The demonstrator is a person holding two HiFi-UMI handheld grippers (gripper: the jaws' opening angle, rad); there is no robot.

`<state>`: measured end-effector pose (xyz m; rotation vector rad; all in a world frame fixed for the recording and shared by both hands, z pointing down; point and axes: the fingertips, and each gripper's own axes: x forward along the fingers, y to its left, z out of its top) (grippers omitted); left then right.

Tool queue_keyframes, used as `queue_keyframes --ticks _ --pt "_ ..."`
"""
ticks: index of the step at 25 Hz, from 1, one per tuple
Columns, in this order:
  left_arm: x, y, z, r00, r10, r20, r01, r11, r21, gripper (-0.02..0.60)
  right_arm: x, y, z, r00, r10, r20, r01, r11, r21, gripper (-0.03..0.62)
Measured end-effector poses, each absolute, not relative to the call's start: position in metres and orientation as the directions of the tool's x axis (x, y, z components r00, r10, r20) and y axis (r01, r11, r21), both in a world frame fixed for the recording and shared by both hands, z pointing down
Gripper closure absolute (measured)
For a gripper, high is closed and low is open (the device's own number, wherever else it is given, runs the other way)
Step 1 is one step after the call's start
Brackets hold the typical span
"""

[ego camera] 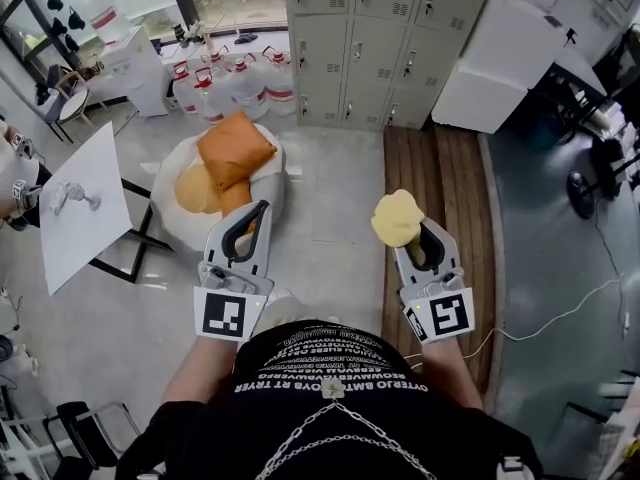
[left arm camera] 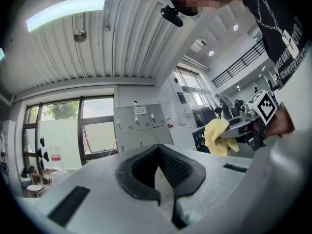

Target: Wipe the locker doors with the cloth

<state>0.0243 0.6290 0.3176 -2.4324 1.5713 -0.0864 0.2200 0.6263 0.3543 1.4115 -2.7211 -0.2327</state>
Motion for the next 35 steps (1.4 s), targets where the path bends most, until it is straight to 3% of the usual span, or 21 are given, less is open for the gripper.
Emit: queue_keyframes --ticks 15,35 --pt "-0.003 0.615 0.333 0.433 -0.900 -0.057 -0.884 -0.411 -0.224 0.576 0.204 0.606 0.371 -0.546 -0.838 0.014 -0.832 0.544 0.107 0.484" --pt "-0.050 0.483 0.345 0.536 -0.843 -0.049 -0.831 -0.516 -0.209 0.575 0.147 0.490 0.375 -0.488 -0.872 0.040 -0.871 0.489 0.050 0.484"
